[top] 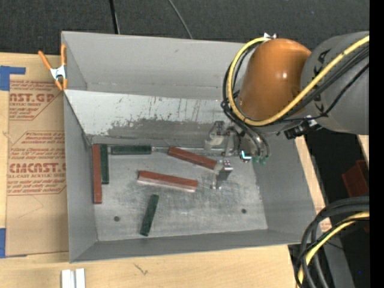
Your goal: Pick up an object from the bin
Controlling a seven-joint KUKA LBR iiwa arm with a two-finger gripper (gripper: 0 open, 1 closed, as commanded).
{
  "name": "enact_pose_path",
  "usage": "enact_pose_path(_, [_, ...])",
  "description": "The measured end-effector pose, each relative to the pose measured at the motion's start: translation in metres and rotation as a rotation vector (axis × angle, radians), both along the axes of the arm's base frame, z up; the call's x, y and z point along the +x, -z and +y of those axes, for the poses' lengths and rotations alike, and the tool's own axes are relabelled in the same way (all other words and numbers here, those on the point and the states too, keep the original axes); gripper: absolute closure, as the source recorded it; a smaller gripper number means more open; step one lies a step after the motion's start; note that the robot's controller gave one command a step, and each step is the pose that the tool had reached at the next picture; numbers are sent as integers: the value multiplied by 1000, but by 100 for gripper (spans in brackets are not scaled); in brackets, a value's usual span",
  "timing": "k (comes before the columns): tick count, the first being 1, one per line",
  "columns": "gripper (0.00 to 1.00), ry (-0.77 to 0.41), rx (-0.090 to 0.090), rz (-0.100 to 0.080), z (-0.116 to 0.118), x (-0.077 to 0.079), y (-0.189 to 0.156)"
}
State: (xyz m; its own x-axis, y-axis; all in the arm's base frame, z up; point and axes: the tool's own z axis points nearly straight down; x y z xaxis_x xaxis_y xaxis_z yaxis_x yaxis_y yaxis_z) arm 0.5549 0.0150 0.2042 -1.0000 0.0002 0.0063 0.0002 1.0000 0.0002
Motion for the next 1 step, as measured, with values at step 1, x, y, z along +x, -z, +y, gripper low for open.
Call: enact_pose_path(1, [0, 0, 0, -8, 0, 2, -5])
